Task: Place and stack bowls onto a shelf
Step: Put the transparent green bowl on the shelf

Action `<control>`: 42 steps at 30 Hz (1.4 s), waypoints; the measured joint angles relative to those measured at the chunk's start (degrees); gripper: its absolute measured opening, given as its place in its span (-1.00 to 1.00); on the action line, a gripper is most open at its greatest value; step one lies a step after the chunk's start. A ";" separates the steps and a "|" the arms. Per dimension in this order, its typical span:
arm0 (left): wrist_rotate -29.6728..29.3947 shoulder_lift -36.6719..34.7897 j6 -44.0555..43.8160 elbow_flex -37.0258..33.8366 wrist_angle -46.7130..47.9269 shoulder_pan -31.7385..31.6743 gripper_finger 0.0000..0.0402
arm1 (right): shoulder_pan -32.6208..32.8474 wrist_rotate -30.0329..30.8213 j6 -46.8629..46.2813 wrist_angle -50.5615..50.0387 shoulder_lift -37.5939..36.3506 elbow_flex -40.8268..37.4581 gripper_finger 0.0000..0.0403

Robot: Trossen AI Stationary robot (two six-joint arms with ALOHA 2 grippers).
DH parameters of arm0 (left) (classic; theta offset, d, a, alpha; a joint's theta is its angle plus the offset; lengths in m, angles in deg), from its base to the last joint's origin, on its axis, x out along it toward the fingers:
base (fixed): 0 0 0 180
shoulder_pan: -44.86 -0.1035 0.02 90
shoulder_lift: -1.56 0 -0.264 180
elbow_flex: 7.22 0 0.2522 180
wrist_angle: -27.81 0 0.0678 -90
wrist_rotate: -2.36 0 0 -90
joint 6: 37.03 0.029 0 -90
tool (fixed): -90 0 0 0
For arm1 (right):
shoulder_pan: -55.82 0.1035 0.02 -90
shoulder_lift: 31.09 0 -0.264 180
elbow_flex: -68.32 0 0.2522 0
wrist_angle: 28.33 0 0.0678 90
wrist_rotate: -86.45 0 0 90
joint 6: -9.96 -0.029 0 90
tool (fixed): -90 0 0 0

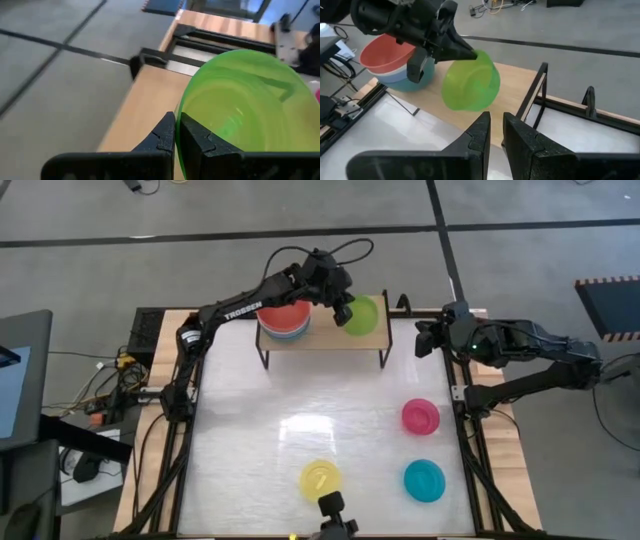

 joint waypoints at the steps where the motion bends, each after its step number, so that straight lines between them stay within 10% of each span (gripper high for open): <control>1: -0.67 -0.05 1.08 0.02 0.25 0.00 -1.00 | -0.09 0.02 -0.10 -0.02 0.00 0.00 -0.61; 29: -4.59 -0.11 12.00 0.02 2.96 -0.42 -0.98 | -0.73 0.17 -1.10 -0.13 1.93 0.04 -0.61; 42: -8.90 -0.13 11.99 0.02 2.99 -0.18 -0.46 | -0.73 0.07 -1.29 -0.04 2.63 0.04 -0.61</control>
